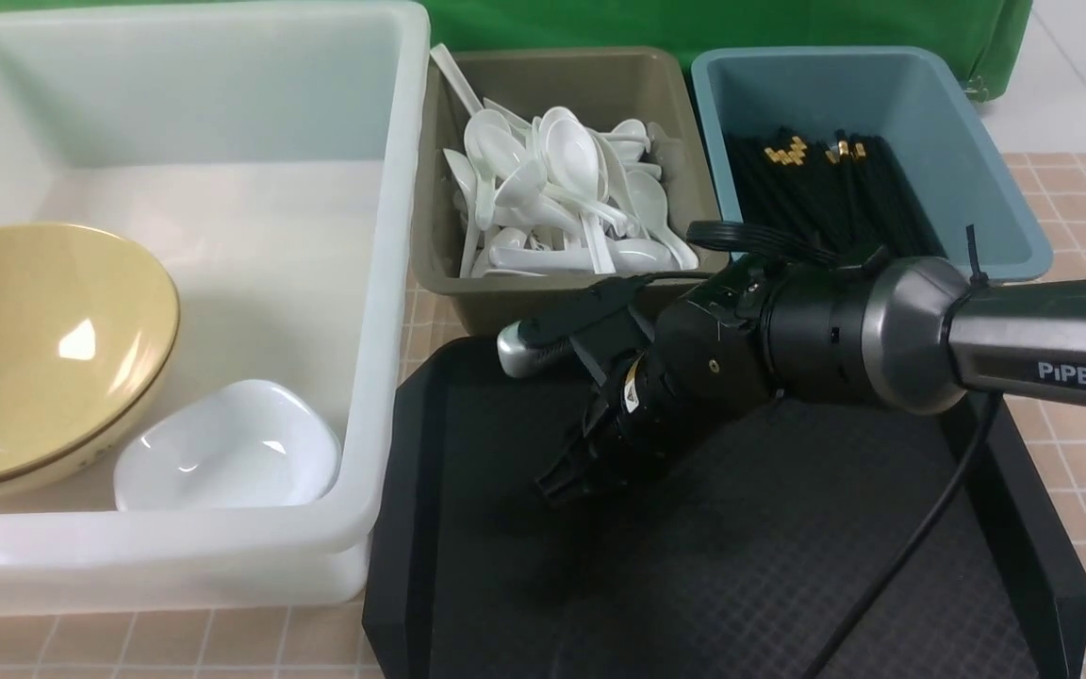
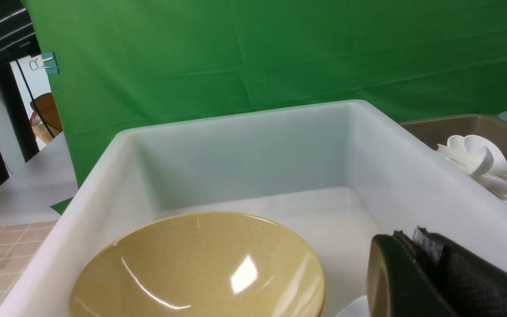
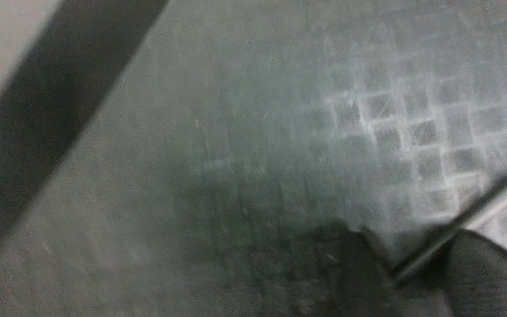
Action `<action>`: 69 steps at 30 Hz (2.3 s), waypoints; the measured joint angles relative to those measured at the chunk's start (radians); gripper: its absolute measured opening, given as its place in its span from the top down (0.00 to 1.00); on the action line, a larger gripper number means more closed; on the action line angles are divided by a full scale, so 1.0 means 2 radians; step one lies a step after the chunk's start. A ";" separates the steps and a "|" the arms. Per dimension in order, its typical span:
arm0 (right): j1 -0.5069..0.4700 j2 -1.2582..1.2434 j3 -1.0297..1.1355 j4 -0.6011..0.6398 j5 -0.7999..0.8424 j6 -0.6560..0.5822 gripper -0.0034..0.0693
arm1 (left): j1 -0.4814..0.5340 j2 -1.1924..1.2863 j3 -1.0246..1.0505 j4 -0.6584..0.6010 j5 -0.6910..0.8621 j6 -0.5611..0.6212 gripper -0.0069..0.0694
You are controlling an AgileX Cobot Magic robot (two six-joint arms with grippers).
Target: On brown table put chopsticks spoon bowls plates into blue grey white boxes.
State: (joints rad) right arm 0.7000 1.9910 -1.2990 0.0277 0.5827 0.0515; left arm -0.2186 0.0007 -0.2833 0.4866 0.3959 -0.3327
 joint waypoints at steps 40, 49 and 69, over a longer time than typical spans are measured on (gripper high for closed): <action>-0.233 -0.116 0.019 -0.061 -0.461 0.015 0.68 | 0.000 0.000 0.000 0.030 -0.003 0.001 0.90; -0.243 -0.218 0.023 -0.061 -0.228 0.024 0.53 | 0.000 0.000 0.000 0.032 -0.006 0.001 0.90; -0.149 -0.627 0.461 -0.061 -0.162 0.049 0.90 | 0.000 0.000 0.000 0.032 -0.006 0.001 0.90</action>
State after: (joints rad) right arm 0.4024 0.7365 -0.3768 -0.0943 0.2597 0.1488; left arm -0.2186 0.0007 -0.2833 0.5502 0.3839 -0.3316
